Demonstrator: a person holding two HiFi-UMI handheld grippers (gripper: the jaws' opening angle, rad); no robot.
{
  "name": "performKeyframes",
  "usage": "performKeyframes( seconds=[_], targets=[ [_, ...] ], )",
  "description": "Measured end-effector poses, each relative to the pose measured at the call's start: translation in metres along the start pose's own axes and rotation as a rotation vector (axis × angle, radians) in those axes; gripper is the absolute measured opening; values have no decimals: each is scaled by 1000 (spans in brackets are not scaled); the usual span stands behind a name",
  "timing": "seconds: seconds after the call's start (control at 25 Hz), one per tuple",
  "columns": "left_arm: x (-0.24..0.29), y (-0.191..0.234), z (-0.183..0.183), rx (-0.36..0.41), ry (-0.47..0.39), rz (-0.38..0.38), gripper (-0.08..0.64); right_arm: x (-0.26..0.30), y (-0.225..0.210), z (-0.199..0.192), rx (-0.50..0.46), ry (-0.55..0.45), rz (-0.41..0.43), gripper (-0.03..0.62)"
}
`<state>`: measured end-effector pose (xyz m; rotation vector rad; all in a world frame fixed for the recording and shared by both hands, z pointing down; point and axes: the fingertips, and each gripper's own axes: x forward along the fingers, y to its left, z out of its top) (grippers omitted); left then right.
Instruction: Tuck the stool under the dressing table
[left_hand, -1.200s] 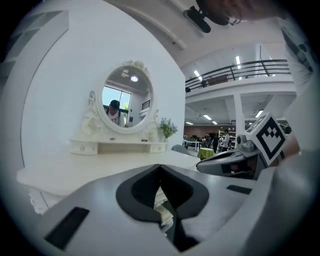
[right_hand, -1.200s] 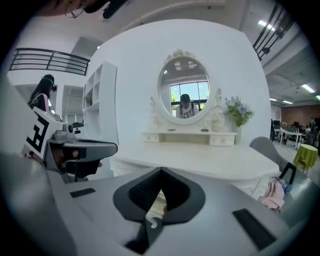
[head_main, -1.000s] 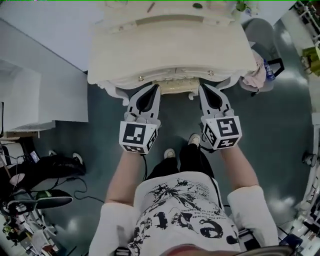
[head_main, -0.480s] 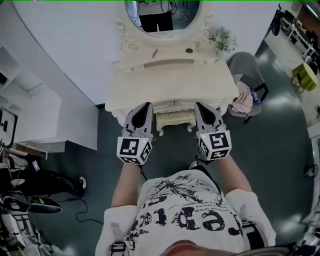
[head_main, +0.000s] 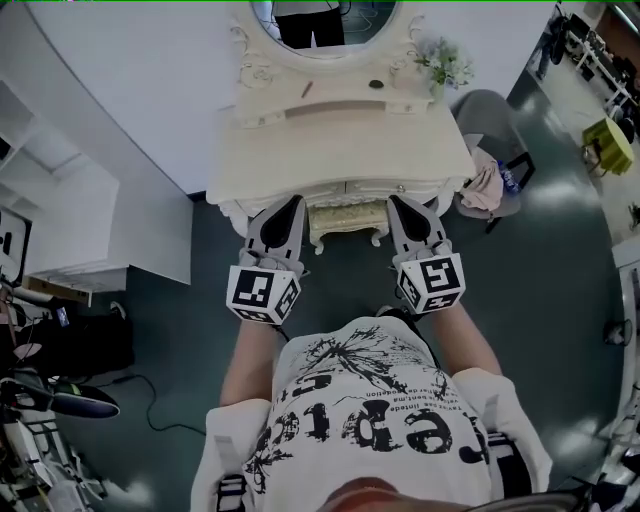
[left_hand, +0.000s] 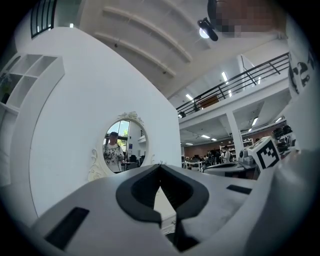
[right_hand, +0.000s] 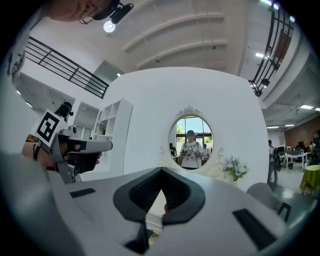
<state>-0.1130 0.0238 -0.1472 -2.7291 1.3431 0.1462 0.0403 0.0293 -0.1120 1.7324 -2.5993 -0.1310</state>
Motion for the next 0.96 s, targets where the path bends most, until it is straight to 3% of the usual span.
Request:
performKeyframes(
  seconds=[0.68, 0.96],
  targets=[
    [-31, 1, -40, -38, 79, -4, 20, -20, 28, -23, 8, 22, 53, 17],
    [-35, 10, -41, -12, 91, -3, 20, -18, 34, -31, 3, 45, 39, 17]
  ],
)
